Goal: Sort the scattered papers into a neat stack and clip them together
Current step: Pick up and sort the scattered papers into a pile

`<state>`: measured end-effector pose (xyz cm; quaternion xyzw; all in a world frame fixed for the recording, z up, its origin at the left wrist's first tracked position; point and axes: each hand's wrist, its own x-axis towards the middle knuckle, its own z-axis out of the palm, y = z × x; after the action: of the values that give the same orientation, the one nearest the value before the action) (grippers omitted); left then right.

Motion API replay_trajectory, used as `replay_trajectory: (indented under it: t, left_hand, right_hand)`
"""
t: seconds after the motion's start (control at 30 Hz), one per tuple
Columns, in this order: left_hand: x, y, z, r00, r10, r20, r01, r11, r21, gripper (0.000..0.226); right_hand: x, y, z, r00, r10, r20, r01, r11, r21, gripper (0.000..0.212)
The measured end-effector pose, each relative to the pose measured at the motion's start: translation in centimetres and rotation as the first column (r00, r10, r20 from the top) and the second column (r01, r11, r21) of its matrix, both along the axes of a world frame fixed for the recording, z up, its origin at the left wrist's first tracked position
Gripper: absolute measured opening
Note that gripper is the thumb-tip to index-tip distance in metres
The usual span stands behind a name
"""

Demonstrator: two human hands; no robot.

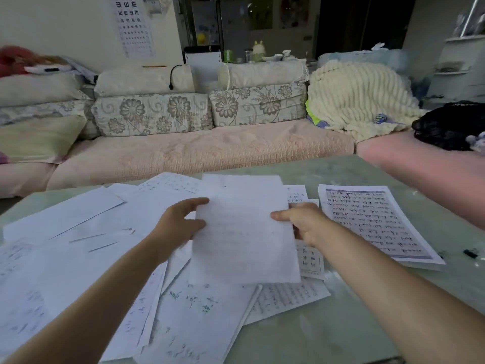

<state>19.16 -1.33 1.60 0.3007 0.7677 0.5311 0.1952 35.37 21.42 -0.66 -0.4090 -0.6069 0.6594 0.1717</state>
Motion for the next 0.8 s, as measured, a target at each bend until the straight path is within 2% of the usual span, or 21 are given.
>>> replay_trajectory:
  t: [0.03, 0.1, 0.2, 0.3, 0.4, 0.5, 0.57, 0.67, 0.77, 0.8]
  left_hand:
    - [0.1, 1.5, -0.5, 1.0, -0.009, 0.018, 0.008, 1.0, 0.013, 0.052]
    - [0.1, 4.7, -1.9, 1.0, -0.011, 0.026, 0.011, 1.0, -0.005, 0.055]
    - [-0.7, 9.0, -3.7, 0.966, -0.077, -0.248, 0.013, 0.968, -0.252, 0.052]
    - [-2.0, 12.3, -4.8, 0.909, -0.15, -0.39, -0.044, 0.894, -0.445, 0.053]
    - [-3.8, 14.8, -5.5, 0.88, -0.191, -0.436, -0.092, 0.831, -0.549, 0.055]
    - [-5.7, 16.5, -6.3, 0.865, -0.255, -0.433, -0.102, 0.755, -0.648, 0.051]
    - [-6.5, 17.3, -6.8, 0.848, -0.301, -0.436, -0.11, 0.705, -0.701, 0.048]
    - [-6.7, 18.3, -7.7, 0.836, -0.289, -0.466, -0.141, 0.707, -0.693, 0.047]
    - [-6.2, 18.9, -7.9, 0.814, -0.24, -0.53, -0.183, 0.759, -0.625, 0.051]
    - [-6.1, 19.0, -7.6, 0.83, -0.201, -0.52, -0.188, 0.778, -0.6, 0.054]
  right_hand:
    - [0.1, 1.1, -0.2, 0.998, -0.054, 0.04, 0.049, 0.992, 0.12, 0.047]
    - [0.7, 3.1, -0.8, 0.979, -0.144, 0.147, 0.082, 0.928, 0.364, 0.032]
    - [1.6, 5.6, -2.0, 0.939, -0.24, 0.245, 0.075, 0.841, 0.536, 0.029]
    - [1.5, 7.2, -3.1, 0.871, -0.314, 0.378, -0.011, 0.757, 0.654, 0.046]
    - [1.0, 8.1, -4.0, 0.793, -0.345, 0.502, -0.234, 0.589, 0.774, 0.063]
    - [0.7, 8.4, -5.2, 0.746, -0.173, 0.644, -0.53, 0.433, 0.73, 0.072]
    - [0.5, 8.3, -5.9, 0.678, -0.053, 0.733, -0.652, 0.417, 0.633, 0.078]
    - [0.2, 8.4, -6.9, 0.62, -0.022, 0.785, -0.707, 0.418, 0.57, 0.082]
    - [0.0, 8.5, -7.3, 0.636, -0.027, 0.771, -0.689, 0.43, 0.583, 0.081]
    - [-0.1, 8.4, -7.4, 0.642, -0.028, 0.766, -0.683, 0.433, 0.588, 0.081]
